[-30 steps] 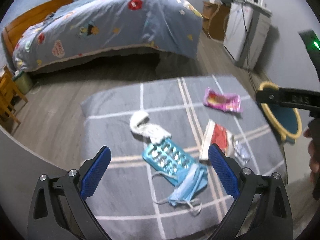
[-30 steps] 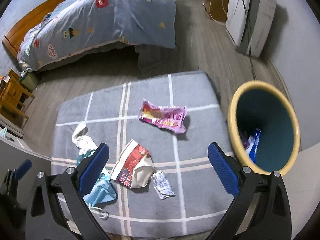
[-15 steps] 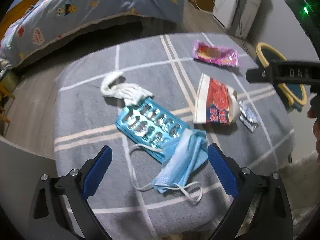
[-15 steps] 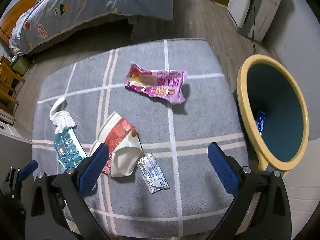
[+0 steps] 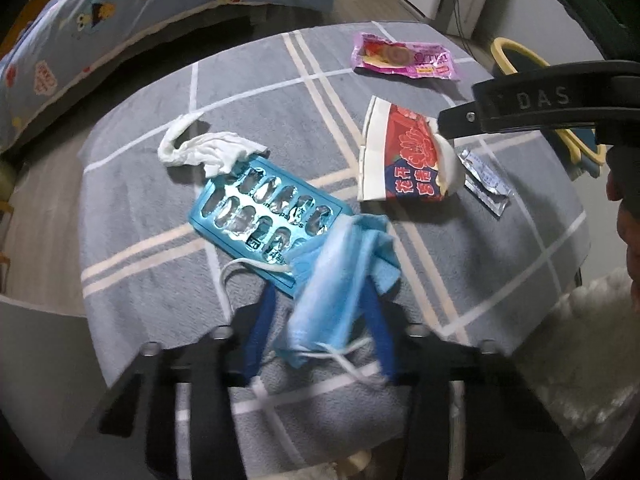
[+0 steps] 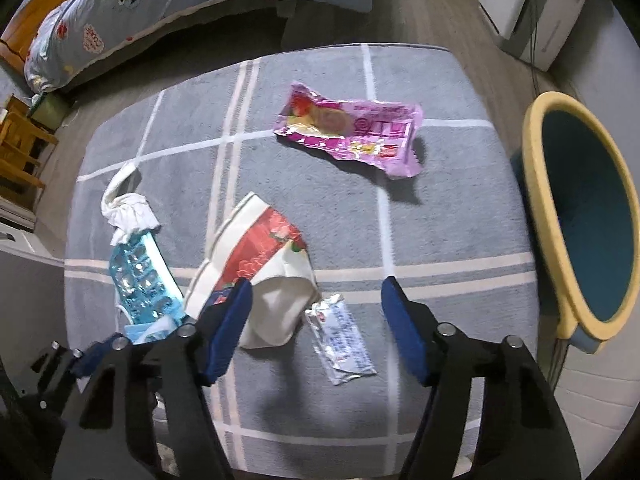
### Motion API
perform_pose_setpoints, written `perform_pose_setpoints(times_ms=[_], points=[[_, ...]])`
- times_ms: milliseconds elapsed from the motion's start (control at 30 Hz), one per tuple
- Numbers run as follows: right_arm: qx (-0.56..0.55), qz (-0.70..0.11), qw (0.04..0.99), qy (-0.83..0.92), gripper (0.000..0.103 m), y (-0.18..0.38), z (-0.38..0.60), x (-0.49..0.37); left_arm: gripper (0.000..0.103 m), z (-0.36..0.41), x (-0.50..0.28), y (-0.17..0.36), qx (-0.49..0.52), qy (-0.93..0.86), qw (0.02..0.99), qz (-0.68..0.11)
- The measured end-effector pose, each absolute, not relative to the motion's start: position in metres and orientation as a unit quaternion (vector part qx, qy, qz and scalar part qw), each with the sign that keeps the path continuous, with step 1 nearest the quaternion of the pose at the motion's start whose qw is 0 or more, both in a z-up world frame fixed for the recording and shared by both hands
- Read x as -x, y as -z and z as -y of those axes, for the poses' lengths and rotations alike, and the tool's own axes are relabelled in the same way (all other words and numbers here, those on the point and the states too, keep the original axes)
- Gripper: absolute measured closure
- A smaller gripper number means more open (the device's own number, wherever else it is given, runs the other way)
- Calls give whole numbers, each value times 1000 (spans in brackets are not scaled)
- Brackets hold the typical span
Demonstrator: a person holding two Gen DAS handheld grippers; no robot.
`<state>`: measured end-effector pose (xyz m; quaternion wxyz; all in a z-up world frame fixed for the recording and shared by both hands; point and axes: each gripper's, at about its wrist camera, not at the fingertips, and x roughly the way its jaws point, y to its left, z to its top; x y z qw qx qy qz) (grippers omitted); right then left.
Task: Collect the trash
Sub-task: 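Grasp the second blue mask with the left tool, then grasp the red-and-white paper bag with the right tool while the left tool holds the mask, then carry the mask and paper bag over the bin with both tools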
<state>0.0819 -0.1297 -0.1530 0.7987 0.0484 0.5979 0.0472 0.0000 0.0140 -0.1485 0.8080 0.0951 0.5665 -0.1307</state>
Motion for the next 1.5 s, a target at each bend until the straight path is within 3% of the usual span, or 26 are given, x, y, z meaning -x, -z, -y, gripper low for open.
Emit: perform_pose_setpoints(times_ms=[100, 333, 533, 767, 1200, 1500], points=[[-60, -598, 797, -57, 44, 154, 127, -84, 83, -16, 0, 143, -90, 133, 814, -559], [-57, -606, 790, -70, 45, 158, 117, -84, 87, -31, -6, 122, -70, 107, 842, -523], [-53, -619, 779, -82, 73, 167, 110, -88, 87, -44, -11, 112, -43, 97, 855, -508], [-53, -603, 792, -81, 92, 158, 111, -90, 87, -49, -15, 104, -32, 89, 864, -495], [-71, -564, 820, -65, 93, 120, 132, -86, 87, -52, -12, 82, -28, 85, 880, -467], [-65, -505, 857, -86, 93, 55, 151, -71, 87, -45, -8, 54, -41, 95, 898, -428]])
